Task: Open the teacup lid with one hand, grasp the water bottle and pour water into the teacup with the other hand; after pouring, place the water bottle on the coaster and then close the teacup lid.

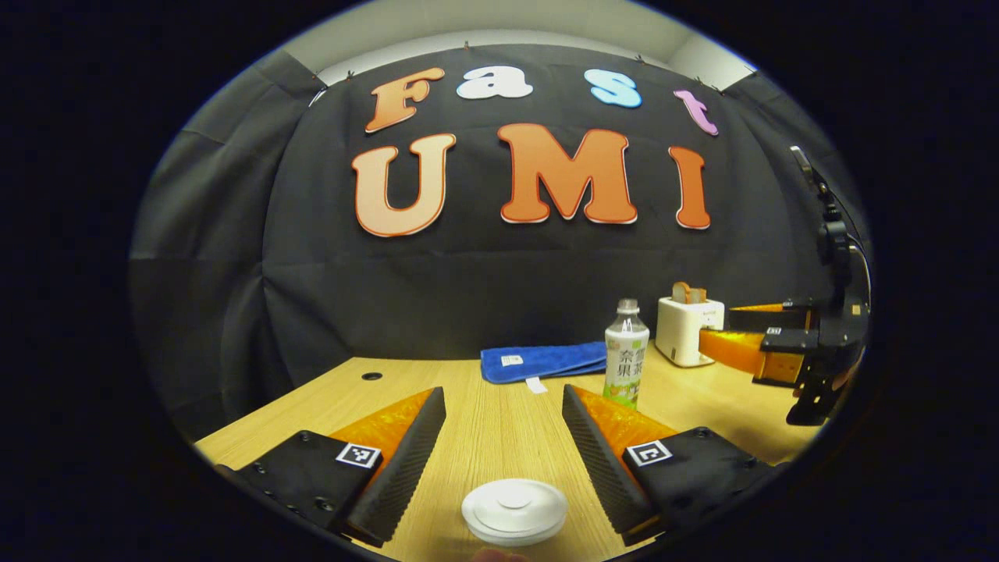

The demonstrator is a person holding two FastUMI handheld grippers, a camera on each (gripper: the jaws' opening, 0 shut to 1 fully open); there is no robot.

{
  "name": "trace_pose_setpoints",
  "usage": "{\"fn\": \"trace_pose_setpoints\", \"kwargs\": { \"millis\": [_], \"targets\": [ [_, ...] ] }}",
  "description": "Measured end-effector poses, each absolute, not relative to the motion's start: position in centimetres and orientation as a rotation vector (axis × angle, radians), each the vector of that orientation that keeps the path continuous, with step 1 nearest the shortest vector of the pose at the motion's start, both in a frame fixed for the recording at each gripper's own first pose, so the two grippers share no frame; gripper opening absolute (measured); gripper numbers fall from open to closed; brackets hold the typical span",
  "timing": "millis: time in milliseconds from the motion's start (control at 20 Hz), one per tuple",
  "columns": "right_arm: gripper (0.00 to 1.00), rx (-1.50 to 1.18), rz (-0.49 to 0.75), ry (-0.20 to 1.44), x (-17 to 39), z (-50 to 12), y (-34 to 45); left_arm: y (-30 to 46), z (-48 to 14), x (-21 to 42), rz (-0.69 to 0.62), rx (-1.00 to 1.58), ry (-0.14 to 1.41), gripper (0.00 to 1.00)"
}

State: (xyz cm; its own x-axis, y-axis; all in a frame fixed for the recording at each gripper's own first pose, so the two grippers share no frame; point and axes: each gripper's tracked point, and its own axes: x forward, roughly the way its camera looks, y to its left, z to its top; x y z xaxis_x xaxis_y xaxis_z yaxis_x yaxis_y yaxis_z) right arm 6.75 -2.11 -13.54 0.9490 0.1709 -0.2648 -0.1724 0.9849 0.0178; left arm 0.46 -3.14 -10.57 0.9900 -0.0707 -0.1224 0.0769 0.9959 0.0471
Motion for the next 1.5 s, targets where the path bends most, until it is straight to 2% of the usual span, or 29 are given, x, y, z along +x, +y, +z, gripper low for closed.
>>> {"fn": "trace_pose_setpoints", "kwargs": {
  "millis": [250, 300, 450, 500, 550, 700, 750, 850, 1000, 1050, 1350, 1500],
  "targets": [
    [0.98, 0.015, 0.150, 0.200, 5.5, -10.1, -2.4, -3.2, -4.7, 1.4, -0.045, 0.021, 0.001, 0.98],
    [0.97, 0.015, 0.149, 0.184, 5.3, -9.4, -2.5, -3.1, -3.8, 1.4, -0.038, 0.012, -0.019, 0.95],
    [0.98, 0.020, 0.129, 0.158, 4.6, -8.0, -2.9, -2.8, -2.2, 1.5, -0.024, -0.002, -0.051, 0.98],
    [1.00, 0.026, 0.124, 0.152, 4.4, -7.7, -3.1, -2.6, -1.9, 1.5, -0.015, 0.001, -0.056, 0.95],
    [0.98, 0.028, 0.127, 0.143, 4.3, -7.3, -3.0, -2.3, -1.6, 1.4, -0.005, 0.006, -0.063, 0.98],
    [0.98, 0.016, 0.130, 0.132, 3.9, -7.0, -3.0, -2.0, -1.2, 1.5, 0.011, -0.018, -0.080, 0.98],
    [0.98, 0.011, 0.130, 0.130, 3.8, -6.9, -3.0, -1.8, -1.3, 1.5, 0.012, -0.034, -0.077, 0.95],
    [0.97, 0.003, 0.126, 0.131, 3.7, -6.9, -3.0, -1.6, -1.6, 1.6, 0.010, -0.051, -0.070, 0.98],
    [0.98, 0.010, 0.129, 0.134, 3.7, -6.8, -2.7, -1.0, -1.7, 1.7, 0.015, -0.044, -0.066, 0.95],
    [0.98, 0.013, 0.127, 0.135, 3.9, -6.7, -2.6, -0.9, -1.7, 1.8, 0.018, -0.042, -0.065, 0.98],
    [0.98, 0.008, 0.139, 0.135, 4.1, -6.6, -1.8, -0.5, -2.1, 2.1, 0.012, -0.038, -0.056, 0.96],
    [0.97, -0.003, 0.135, 0.129, 4.2, -6.3, -1.7, -0.1, -2.2, 2.2, 0.018, -0.028, -0.060, 0.98]
  ]
}}
